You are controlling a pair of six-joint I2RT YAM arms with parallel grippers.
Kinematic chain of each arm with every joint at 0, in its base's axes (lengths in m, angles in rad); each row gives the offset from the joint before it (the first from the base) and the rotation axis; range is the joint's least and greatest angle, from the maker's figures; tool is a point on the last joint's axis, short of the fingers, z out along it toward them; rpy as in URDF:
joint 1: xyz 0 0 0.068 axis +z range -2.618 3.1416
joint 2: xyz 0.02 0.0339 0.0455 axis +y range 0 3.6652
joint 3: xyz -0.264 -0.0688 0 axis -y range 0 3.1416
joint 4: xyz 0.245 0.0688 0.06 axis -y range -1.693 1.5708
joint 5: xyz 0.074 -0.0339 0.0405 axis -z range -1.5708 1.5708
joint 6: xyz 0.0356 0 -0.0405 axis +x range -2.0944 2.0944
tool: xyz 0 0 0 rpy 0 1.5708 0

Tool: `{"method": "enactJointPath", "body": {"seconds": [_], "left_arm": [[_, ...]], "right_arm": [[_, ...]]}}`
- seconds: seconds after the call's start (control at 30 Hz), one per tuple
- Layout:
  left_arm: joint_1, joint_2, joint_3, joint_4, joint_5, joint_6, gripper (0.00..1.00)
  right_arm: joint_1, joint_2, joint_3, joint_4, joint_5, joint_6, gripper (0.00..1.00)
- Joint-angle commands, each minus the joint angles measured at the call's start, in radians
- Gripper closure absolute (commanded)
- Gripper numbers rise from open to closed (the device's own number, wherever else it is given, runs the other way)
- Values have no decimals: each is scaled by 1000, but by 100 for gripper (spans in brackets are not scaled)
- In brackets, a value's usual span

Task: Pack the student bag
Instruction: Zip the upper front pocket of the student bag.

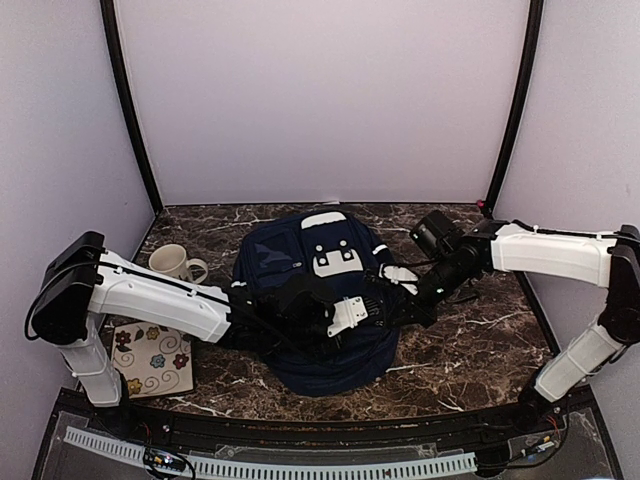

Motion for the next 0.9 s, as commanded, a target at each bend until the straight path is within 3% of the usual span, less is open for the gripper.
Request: {"method": "enactJointPath", "body": {"seconds": [0.0,0.27,0.77,0.8,0.87], "left_arm": [[5,-40,-19,16,-13,-6,94],[3,-81,-78,43,42,34,100],[-28,-77,-111,100,127,225,100],[-27,-76,-114,105,127,237,100],[-28,-72,-123,125,142,264,100]], "right_arm": [[-59,-27,-10,-17,14,-23,100],[-156,30,27,22,65,-36,100],[-176,187,108,180,114,22,100],[-176,181,108,177,112,27,99],[-177,151,103,177,120,35,87]]}}
